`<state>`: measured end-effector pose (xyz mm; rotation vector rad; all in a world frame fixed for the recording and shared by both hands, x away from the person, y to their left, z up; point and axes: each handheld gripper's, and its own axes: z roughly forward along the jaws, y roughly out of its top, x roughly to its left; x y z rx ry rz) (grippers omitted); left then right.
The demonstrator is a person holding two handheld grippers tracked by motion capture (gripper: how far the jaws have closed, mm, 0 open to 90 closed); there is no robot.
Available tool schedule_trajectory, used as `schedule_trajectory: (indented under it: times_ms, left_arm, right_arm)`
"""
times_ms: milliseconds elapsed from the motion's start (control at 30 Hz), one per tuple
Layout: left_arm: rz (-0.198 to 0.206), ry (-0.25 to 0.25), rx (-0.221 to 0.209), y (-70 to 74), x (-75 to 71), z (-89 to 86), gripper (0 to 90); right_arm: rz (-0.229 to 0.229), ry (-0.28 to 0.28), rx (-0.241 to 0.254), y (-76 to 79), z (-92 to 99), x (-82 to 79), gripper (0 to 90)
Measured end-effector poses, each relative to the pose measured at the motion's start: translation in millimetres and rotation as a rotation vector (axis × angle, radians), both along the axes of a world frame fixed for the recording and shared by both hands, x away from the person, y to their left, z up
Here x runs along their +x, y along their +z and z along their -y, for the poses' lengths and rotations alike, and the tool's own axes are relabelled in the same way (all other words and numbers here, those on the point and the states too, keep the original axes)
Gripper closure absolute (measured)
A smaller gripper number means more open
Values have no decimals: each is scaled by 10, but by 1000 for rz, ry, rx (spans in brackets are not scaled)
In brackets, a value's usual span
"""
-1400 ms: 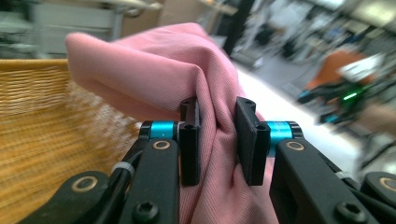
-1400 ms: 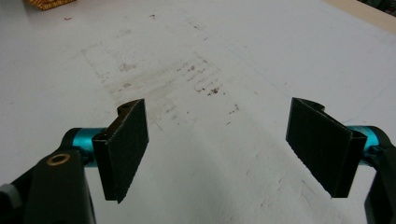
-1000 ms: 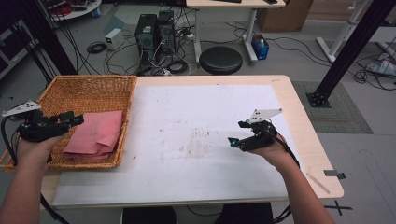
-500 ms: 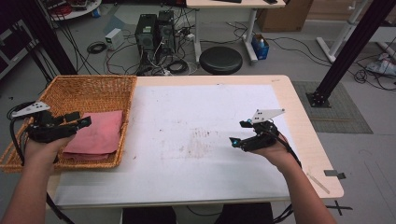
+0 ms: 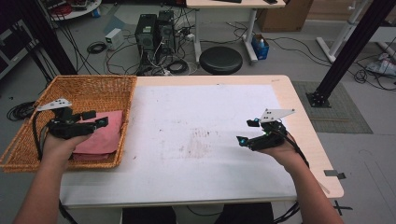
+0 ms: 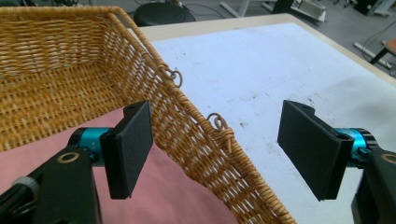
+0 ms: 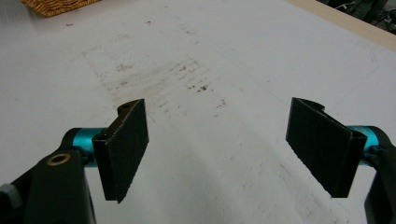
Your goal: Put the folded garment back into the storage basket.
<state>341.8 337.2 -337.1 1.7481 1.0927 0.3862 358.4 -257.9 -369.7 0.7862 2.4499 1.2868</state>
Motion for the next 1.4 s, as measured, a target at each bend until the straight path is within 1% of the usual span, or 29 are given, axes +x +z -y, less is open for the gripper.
schedule_trajectory:
  times_ms: [67,167,233,300,333,367,500,567,600,667,733,800,833,900,1100,1167,1267,1333,1400]
  left_arm:
    - [-2,-21,-1,23,13,63,238]
    - [14,-45,17,98,16,164,232]
    - [25,-67,8,158,16,229,232]
    - [36,-82,14,219,15,302,230]
    - [39,-92,7,244,16,342,223]
    - [42,-105,5,270,18,386,218]
    - [36,-164,22,349,64,585,178]
    - [37,-198,22,385,95,699,179]
    - [40,-205,16,394,105,741,178]
    - [41,-234,22,422,135,840,178]
    - [44,-261,18,444,165,954,176]
    - [43,-287,26,454,193,1028,176]
    - [43,-296,24,455,204,1073,176]
    - [43,-318,36,450,227,1160,176]
    - [41,-363,34,385,299,1412,156]
    - [39,-372,21,356,324,1499,153]
    - [43,-385,22,298,366,1633,153]
    - [34,-386,2,255,393,1691,153]
    - [48,-393,-1,196,407,1763,151]
  right_arm:
    - [2,-1,0,0,31,0,205]
    - [5,-7,0,11,83,-2,205]
    - [3,-8,3,25,110,-8,205]
    - [9,-9,6,43,136,-12,205]
    - [6,-11,7,55,149,-16,205]
    - [6,-12,10,65,161,-19,206]
    - [11,-18,9,109,213,-9,206]
    - [14,-21,10,126,238,4,205]
    - [14,-25,12,137,253,9,206]
    - [14,-31,15,150,271,16,206]
    - [12,-34,15,157,280,24,205]
    - [7,-39,14,160,285,27,206]
    - [6,-40,13,160,289,31,206]
    - [4,-43,12,158,295,36,206]
    - [0,-51,14,137,315,74,205]
    - [2,-51,12,129,316,97,205]
    - [-5,-48,14,113,301,130,205]
    - [-9,-45,13,99,289,158,206]
    - [-17,-47,16,85,274,187,205]
